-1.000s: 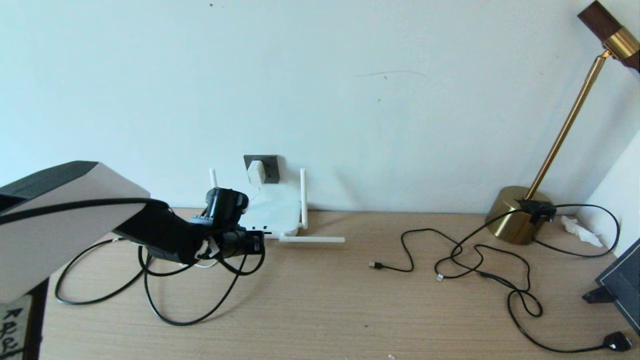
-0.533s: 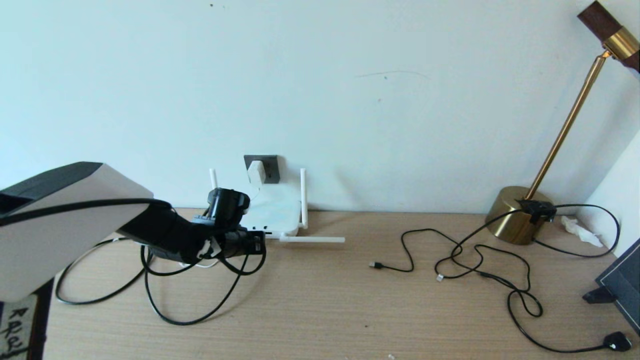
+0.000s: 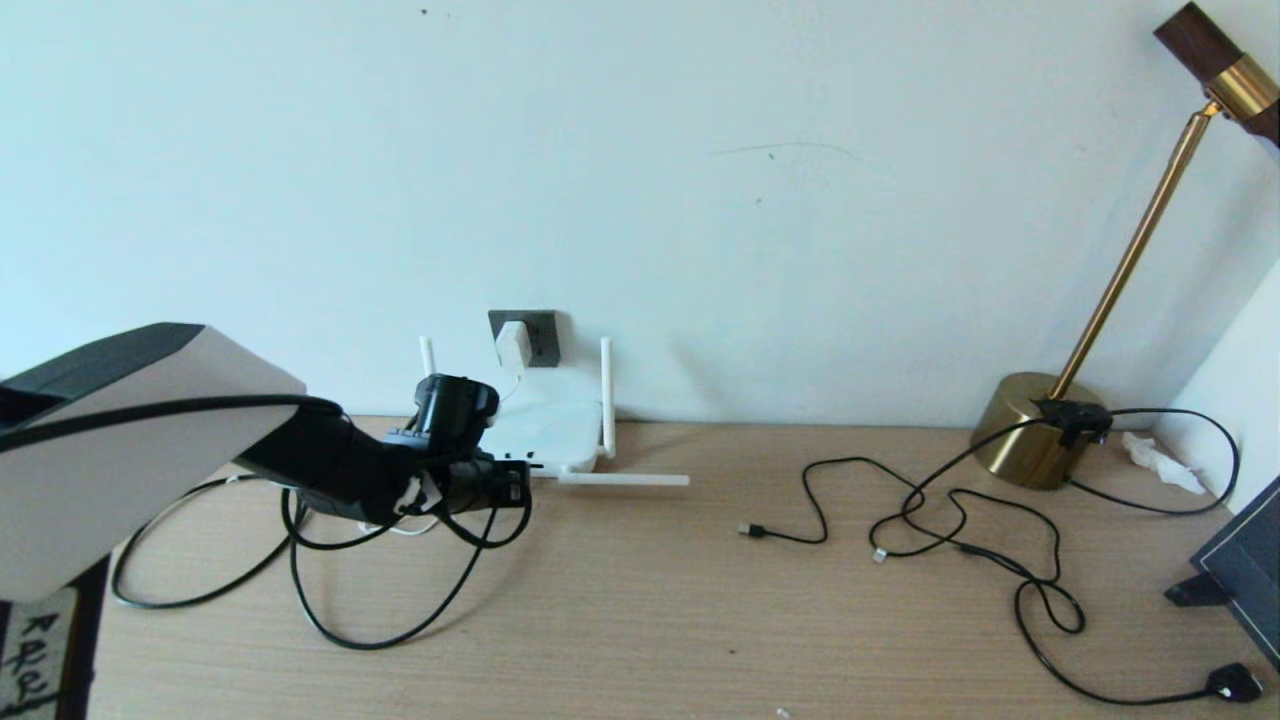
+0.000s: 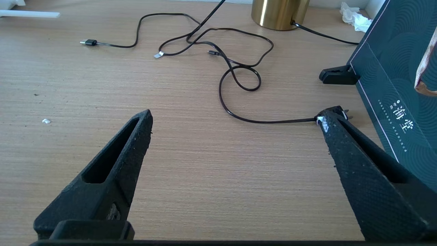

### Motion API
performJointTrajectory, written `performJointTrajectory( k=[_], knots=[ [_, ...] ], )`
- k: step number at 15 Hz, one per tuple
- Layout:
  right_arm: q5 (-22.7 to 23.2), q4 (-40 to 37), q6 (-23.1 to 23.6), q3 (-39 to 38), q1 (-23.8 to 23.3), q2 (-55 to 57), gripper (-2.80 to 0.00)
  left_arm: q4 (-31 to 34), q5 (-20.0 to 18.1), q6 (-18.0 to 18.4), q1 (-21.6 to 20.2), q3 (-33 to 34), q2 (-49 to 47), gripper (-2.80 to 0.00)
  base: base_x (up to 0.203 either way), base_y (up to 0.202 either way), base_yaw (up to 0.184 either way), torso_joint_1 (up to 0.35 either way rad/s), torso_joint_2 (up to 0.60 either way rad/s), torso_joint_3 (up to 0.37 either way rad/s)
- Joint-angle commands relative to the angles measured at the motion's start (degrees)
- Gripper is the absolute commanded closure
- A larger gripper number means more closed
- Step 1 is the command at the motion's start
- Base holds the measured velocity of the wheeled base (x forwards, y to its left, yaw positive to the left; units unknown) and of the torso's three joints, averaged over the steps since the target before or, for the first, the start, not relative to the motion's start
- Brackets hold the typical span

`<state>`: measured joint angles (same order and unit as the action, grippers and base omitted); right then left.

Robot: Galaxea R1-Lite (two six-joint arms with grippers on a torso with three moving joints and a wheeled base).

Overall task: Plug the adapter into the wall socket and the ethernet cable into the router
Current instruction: Plug cable into router interface

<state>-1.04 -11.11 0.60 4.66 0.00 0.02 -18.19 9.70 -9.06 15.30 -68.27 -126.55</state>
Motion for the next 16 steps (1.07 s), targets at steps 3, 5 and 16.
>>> performJointTrajectory(
  k=[3,5,16],
  knots=[
    [-0.02,-0.06,0.02,0.0,0.0,0.05,-2.8,-0.44,0.14,-0.16,-0.18,0.4,0.08,0.0,0.0,0.0,0.0,0.0,0.0,0.0],
    [-0.02,-0.06,0.02,0.0,-0.07,-0.02,-2.8,-0.49,0.05,-0.51,-0.3,1.24,0.52,0.0,0.0,0.0,0.0,0.0,0.0,0.0],
    [-0.02,-0.14,0.02,0.0,0.0,-0.02,-2.8,-0.8,-0.39,-0.7,-0.36,2.79,1.39,0.0,0.0,0.0,0.0,0.0,0.0,0.0]
  ],
)
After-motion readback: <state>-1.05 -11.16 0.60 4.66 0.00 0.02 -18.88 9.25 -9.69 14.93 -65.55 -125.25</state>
